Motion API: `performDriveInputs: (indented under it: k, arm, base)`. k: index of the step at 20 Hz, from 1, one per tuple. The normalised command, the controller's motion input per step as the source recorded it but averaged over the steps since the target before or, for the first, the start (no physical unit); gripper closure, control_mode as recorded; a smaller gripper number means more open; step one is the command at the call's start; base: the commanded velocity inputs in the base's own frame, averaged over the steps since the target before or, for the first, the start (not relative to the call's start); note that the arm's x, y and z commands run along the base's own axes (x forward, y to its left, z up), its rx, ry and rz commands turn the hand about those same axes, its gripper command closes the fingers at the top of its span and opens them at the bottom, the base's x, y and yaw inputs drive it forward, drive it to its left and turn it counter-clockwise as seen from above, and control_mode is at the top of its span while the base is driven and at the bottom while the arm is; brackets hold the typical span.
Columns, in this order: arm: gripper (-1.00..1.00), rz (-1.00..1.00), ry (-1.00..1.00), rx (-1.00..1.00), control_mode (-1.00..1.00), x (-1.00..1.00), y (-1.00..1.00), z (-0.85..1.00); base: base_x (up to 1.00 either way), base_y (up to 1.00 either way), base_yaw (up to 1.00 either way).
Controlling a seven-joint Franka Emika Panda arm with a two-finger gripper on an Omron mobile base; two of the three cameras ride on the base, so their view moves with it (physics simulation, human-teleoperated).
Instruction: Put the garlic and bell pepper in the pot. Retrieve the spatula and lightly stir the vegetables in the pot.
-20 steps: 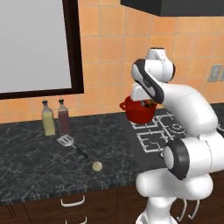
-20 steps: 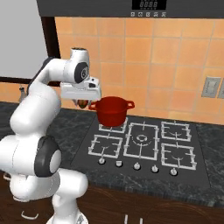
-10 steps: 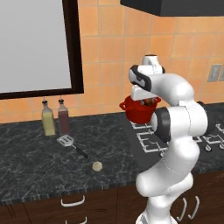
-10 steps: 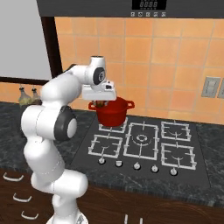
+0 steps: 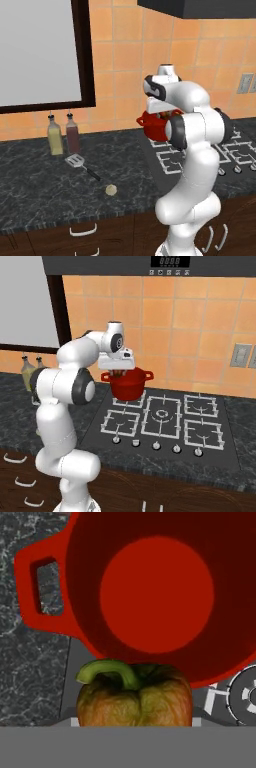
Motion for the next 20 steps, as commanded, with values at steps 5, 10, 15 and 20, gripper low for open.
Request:
performDriveInputs:
  k: [5, 10, 15, 20]
  arm:
    - [1.00, 0.00, 0.02, 0.04, -1.00, 0.80, -0.09, -0.34]
    - [1.00, 0.00, 0.00, 0.02, -1.00, 0.42, -0.06, -0.41]
    - [1.00, 0.00, 0.00, 0.04, -1.00, 0.07, 0.00, -0.42]
    - [1.00, 0.00, -0.01, 0.05, -1.00, 0.00, 0.00, -0.42]
  base:
    - [0.00, 0.00, 0.00]
    - [0.00, 0.00, 0.00]
    - [0.00, 0.00, 0.00]
    - [0.00, 0.00, 0.00]
